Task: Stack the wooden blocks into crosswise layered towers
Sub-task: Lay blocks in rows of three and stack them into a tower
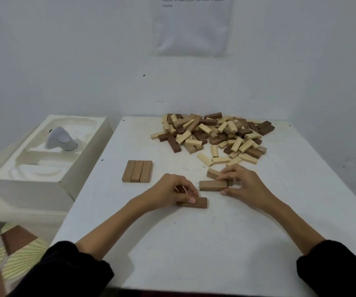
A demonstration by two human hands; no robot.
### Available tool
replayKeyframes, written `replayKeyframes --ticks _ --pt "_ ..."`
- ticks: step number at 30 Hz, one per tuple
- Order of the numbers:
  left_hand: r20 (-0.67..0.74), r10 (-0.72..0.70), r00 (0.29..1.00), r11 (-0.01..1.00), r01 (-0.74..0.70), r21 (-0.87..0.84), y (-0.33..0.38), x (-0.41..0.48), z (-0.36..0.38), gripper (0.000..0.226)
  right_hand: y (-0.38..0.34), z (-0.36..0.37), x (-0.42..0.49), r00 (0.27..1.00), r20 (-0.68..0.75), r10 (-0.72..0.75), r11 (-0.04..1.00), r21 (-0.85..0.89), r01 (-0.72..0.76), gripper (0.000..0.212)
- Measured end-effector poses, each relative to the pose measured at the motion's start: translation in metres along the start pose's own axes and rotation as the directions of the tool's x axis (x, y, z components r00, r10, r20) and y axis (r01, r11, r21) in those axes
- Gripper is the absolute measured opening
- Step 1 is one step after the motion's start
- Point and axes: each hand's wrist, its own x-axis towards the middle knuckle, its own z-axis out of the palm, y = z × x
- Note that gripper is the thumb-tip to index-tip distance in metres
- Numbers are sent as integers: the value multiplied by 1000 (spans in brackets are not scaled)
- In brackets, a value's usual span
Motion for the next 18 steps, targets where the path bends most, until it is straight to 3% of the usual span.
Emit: replayKeyframes --ticks 4,8,14,18 --pt "-102 47 994 998 -42 49 1 -2 -2 20 3 -4 -5 998 34 -52 997 51 50 34" --pt "-80 31 996 1000 -30 8 -5 -12 -3 40 6 -3 -8 995 -70 -70 985 150 80 25" --pt "-169 99 981 992 -110 -59 -3 -11 15 45 7 10 -6 990 -133 -54 990 121 71 30" --pt "-251 146 957 988 -154 -11 0 -1 25 45 5 12 -5 981 -148 -124 987 88 138 25"
